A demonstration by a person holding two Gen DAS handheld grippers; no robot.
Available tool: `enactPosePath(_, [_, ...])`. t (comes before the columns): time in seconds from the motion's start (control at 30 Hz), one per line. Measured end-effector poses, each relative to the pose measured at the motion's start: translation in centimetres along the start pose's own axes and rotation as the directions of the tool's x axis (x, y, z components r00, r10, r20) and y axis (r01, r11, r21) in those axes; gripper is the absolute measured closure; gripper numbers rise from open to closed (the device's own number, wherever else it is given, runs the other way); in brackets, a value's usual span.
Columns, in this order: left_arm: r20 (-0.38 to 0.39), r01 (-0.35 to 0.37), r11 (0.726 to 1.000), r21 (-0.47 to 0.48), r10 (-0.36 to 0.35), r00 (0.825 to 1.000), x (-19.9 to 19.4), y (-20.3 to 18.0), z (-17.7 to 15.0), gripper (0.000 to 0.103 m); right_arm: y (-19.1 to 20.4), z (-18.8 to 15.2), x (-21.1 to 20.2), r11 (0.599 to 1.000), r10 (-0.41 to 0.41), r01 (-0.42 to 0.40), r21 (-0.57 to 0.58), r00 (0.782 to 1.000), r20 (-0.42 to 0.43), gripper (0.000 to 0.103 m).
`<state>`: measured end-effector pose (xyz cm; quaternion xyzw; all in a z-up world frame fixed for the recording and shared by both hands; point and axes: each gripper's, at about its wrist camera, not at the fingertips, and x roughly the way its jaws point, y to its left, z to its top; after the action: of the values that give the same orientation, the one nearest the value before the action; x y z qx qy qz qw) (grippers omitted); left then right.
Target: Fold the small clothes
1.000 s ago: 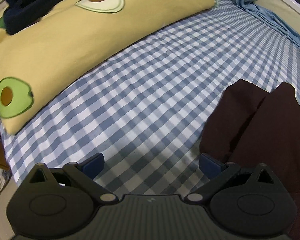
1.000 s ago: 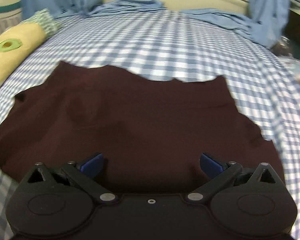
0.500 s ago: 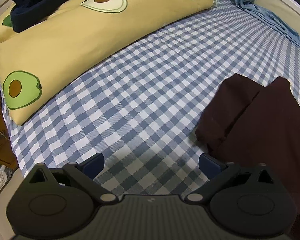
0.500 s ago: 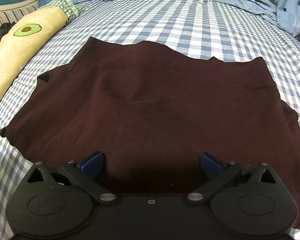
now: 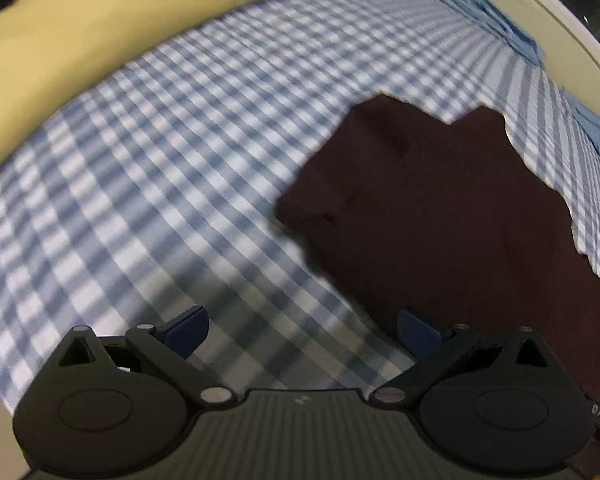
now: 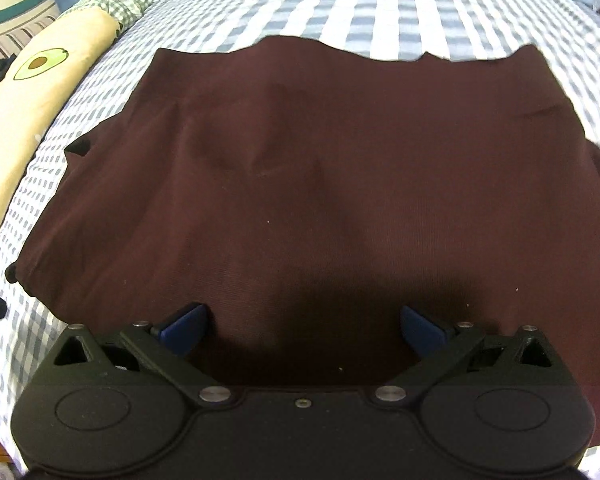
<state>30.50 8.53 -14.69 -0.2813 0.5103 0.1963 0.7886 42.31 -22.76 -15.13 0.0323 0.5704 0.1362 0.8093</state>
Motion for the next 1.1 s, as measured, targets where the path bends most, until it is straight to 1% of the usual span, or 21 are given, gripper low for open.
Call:
enactPosePath(0.1, [-0.032,-0.01,0.999,0.039,0.011,0.999,1.1,-1.0,-0.2,0.001,-0.1,0.1,0.1,1.0,0.008,-0.008,0.003,1.0,-0.012,0.0])
enactPosePath(0.23, [-0.041,0.002,0.998,0.06,0.0,0.999,1.5,-1.9,0.1,0.001,0.0,0.4,0.9,1.0,0.008,-0.008,0.003,0.999,-0.041,0.0])
enactPosePath(0.33, [-0.045,0.0,0.997,0.08,0.004,0.999,1.9,-2.4,0.7,0.001,0.1,0.6,1.2,1.0,-0.002,0.002,-0.005,0.998,-0.056,0.0])
enactPosePath(0.5, [-0.076,-0.002,0.994,0.107,0.01,0.997,2.7,-3.3,1.6,0.001,0.8,0.8,1.7,0.999,-0.034,0.031,-0.037,0.997,-0.071,0.0])
enactPosePath(0.53, [-0.076,-0.001,0.994,0.11,0.01,0.997,2.7,-3.4,1.7,0.001,1.0,1.2,1.7,0.998,-0.045,0.042,-0.038,0.995,-0.093,0.0])
enactPosePath(0.6, [-0.073,0.001,0.993,0.118,0.008,0.997,2.5,-3.6,1.9,0.001,1.3,2.4,1.2,0.997,-0.07,0.071,0.0,0.986,-0.15,0.0])
enactPosePath(0.63, [-0.073,-0.001,0.993,0.122,0.01,0.997,2.4,-3.6,1.9,0.001,1.7,3.0,0.4,0.996,-0.085,0.09,0.027,0.986,-0.144,0.0])
enactPosePath(0.67, [-0.073,-0.003,0.992,0.124,0.012,0.997,2.4,-3.6,2.0,0.001,2.1,3.3,-0.6,0.994,-0.099,0.104,0.033,0.989,-0.111,0.0])
enactPosePath(0.73, [-0.074,-0.003,0.992,0.124,0.012,0.997,2.3,-3.7,2.1,0.001,3.5,4.1,-3.1,0.992,-0.129,0.129,0.0,0.991,-0.027,0.0])
enactPosePath(0.8, [-0.077,0.003,0.992,0.123,0.007,0.997,2.2,-3.8,2.2,0.001,4.6,4.6,-5.1,0.986,-0.162,0.163,-0.021,0.986,0.024,0.0])
enactPosePath(0.87, [-0.082,0.011,0.992,0.125,-0.001,0.997,2.1,-3.9,2.3,0.001,5.4,5.1,-6.8,0.983,-0.182,0.183,-0.022,0.982,0.051,0.0])
enactPosePath(0.97, [-0.082,0.015,0.989,0.144,-0.003,0.997,2.1,-4.2,2.3,0.001,6.1,5.4,-9.1,0.984,-0.179,0.18,-0.011,0.979,0.096,0.0])
enactPosePath(1.03, [-0.079,0.012,0.988,0.157,0.0,0.997,2.2,-4.5,2.2,0.001,6.4,5.4,-9.9,0.983,-0.183,0.184,0.01,0.976,0.117,0.0])
enactPosePath(1.1, [-0.079,0.013,0.986,0.164,0.0,0.997,2.3,-4.7,2.1,0.001,6.4,5.1,-10.0,0.982,-0.188,0.186,0.027,0.975,0.119,0.0])
